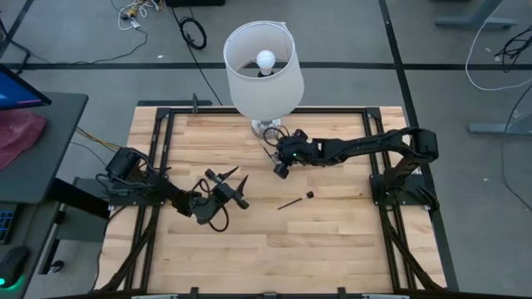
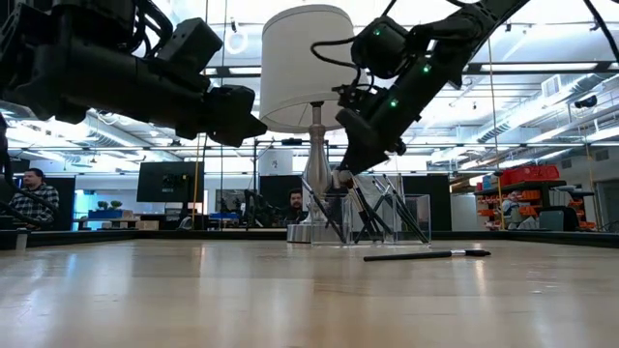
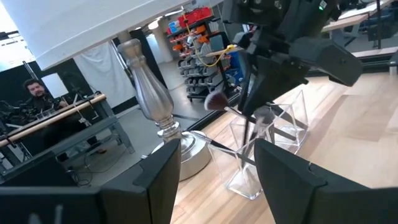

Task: Put items in baskets/containers
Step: Put the black eyeshadow brush into the transparent organizer, then put the black brow brush into the transparent organizer

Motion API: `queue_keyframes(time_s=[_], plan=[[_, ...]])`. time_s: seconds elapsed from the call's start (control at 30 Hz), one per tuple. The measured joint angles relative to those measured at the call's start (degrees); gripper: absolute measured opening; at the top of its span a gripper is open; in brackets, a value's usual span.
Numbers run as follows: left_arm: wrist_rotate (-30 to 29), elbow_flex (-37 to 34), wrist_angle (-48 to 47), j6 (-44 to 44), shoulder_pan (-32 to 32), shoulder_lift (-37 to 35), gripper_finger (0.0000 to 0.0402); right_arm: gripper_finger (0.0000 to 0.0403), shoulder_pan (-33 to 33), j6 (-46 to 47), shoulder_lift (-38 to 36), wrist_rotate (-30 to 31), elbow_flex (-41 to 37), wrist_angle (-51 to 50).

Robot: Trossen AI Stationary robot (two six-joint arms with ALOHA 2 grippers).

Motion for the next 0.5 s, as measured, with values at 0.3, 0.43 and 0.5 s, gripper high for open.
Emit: queue_keyframes(time_s=[0.3,0.43,0.5], plan=[[2.1,0.0,0.0,-3.3,0.0,0.0,0.0208,0.0158,0.8,-3.6,-1.6,0.2,0.0,1.0],[14.9,0.0,-0.5,-13.1,0.2,0.0,0.0208,0.0175,2.8,-3.2,-4.9,0.2,0.0,-1.8],[25.0,0.0,-1.9,-17.6,0.8,0.0,0.0208,0.0178,4.3,-2.0,-7.4,0.2,0.0,-4.3]])
